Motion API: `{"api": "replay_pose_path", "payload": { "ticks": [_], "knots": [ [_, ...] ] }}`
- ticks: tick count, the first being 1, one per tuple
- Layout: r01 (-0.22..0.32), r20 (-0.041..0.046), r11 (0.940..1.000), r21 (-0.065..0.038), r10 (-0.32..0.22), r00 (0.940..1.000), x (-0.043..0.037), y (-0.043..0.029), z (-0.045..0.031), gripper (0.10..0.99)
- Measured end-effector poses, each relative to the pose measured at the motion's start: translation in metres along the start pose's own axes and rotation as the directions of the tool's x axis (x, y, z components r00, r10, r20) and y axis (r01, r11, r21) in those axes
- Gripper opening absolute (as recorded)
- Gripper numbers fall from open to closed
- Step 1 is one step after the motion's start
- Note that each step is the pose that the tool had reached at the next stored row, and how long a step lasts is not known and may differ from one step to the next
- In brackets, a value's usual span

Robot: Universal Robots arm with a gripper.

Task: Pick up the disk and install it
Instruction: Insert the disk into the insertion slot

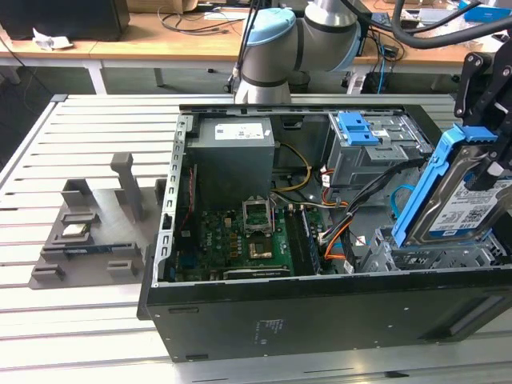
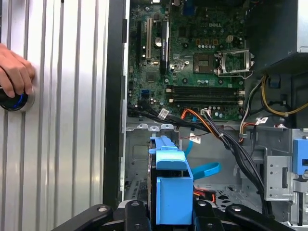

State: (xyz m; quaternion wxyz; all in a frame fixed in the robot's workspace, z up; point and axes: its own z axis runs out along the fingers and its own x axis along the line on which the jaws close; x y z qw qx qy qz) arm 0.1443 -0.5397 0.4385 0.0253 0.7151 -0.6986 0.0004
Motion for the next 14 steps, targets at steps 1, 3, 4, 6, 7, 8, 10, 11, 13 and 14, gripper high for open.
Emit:
{"api": "replay_pose_path", "payload": {
  "ticks": [1,3,4,6,7,8,10,11,13,14],
  "knots": [
    [0.000,-0.0001,1.0000,0.000,0.000,1.0000,-0.0012,0.0006,0.0000,0.365],
    [0.000,0.0001,1.0000,0.000,0.000,1.0000,-0.0047,0.0026,0.0001,0.365],
    [-0.001,0.0001,1.0000,0.000,0.001,1.0000,-0.0058,0.0037,0.0002,0.365],
    [-0.009,0.0004,1.0000,0.000,0.009,1.0000,-0.0065,0.0047,0.0006,0.365],
    [-0.026,0.0011,0.9997,-0.001,0.026,0.9997,-0.0066,0.0052,0.0014,0.365],
    [-0.040,0.0012,0.9992,-0.001,0.040,0.9992,-0.0079,0.0054,0.0020,0.365],
    [-0.040,0.0010,0.9992,-0.001,0.040,0.9992,-0.0092,0.0053,0.0040,0.365],
    [-0.040,0.0008,0.9992,-0.001,0.040,0.9992,-0.0098,0.0052,0.0055,0.365],
    [-0.040,0.0004,0.9992,-0.001,0.040,0.9992,-0.0103,0.0051,0.0080,0.365],
    [-0.040,0.0003,0.9992,-0.001,0.040,0.9992,-0.0104,0.0051,0.0089,0.365]
  ]
}}
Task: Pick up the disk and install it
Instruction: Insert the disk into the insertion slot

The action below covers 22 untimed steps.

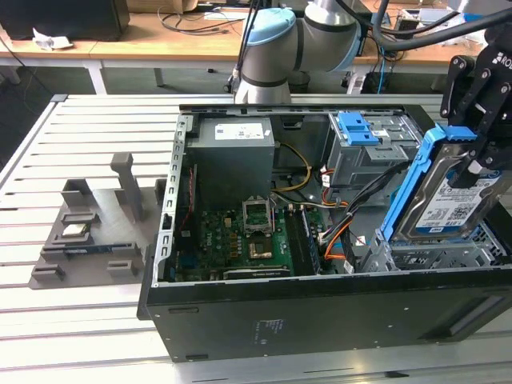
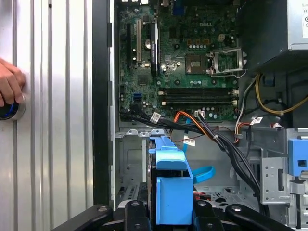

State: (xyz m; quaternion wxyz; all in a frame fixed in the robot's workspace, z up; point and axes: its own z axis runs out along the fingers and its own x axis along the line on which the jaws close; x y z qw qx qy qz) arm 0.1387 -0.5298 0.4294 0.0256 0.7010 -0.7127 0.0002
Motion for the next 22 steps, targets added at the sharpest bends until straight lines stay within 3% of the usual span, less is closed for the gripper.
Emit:
{"api": "replay_pose_path", "payload": {
  "ticks": [13,22],
  "knots": [
    [0.000,-0.0001,1.0000,0.000,0.000,1.0000,-0.0007,-0.0007,0.0187,0.365],
    [0.000,-0.0001,1.0000,0.000,0.000,1.0000,-0.0009,-0.0009,0.0238,0.365]
  ]
}}
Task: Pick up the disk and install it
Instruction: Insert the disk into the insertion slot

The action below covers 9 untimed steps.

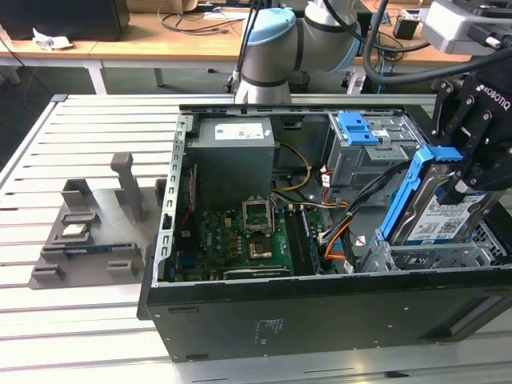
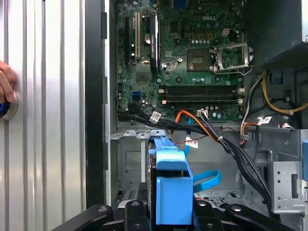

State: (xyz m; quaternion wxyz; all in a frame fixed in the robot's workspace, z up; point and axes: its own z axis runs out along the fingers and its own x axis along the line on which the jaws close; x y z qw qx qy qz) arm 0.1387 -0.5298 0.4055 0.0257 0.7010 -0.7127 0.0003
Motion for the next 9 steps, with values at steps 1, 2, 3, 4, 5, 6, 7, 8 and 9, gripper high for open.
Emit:
{"api": "replay_pose_path", "payload": {
  "ticks": [1,2,3,4,5,6,7,8,9],
  "knots": [
    [0.000,0.0001,1.0000,0.000,0.000,1.0000,0.0000,0.0000,0.0007,0.365],
    [0.000,0.0002,1.0000,0.000,0.000,1.0000,0.0000,0.0000,0.0013,0.365],
    [0.000,0.0001,1.0000,0.000,0.000,1.0000,-0.0001,0.0000,0.0020,0.365],
    [0.000,0.0001,1.0000,0.000,0.000,1.0000,-0.0001,-0.0001,0.0023,0.365],
    [0.000,-0.0001,1.0000,0.000,0.000,1.0000,-0.0001,-0.0001,0.0032,0.365],
    [0.000,0.0010,1.0000,0.000,0.000,1.0000,-0.0002,-0.0002,0.0044,0.365],
    [0.000,0.0000,1.0000,0.000,0.000,1.0000,-0.0002,-0.0002,0.0045,0.439],
    [0.000,0.0001,1.0000,0.000,0.000,1.0000,-0.0002,-0.0002,0.0055,0.235],
    [0.000,0.0001,1.0000,0.000,0.000,1.0000,-0.0002,-0.0002,0.0058,0.114]
  ]
}}
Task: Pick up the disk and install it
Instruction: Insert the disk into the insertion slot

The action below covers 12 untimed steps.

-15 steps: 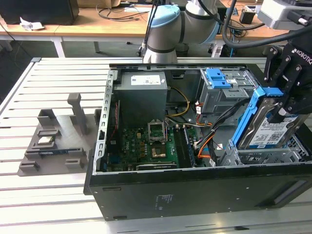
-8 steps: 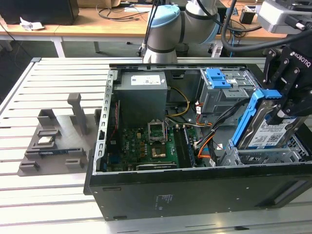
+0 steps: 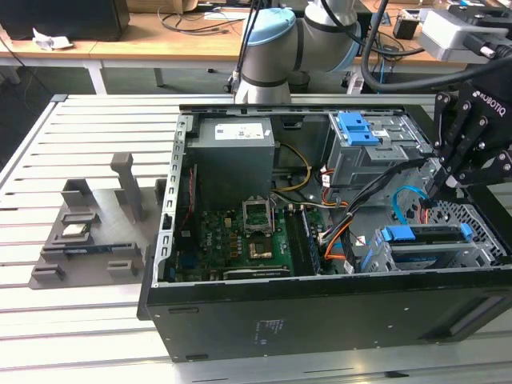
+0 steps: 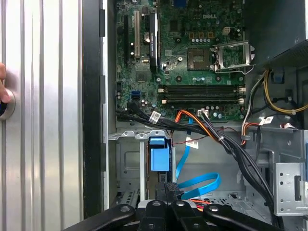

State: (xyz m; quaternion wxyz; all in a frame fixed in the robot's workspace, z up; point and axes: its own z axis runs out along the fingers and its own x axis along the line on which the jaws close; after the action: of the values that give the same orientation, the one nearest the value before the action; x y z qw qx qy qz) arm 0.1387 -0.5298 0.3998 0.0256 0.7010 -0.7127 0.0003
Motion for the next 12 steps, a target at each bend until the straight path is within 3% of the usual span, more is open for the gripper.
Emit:
{"api": "replay_pose_path", "payload": {
  "ticks": [12],
  "knots": [
    [0.000,0.0000,1.0000,0.000,0.000,1.0000,0.0000,-0.0001,0.0013,0.106]
  ]
}}
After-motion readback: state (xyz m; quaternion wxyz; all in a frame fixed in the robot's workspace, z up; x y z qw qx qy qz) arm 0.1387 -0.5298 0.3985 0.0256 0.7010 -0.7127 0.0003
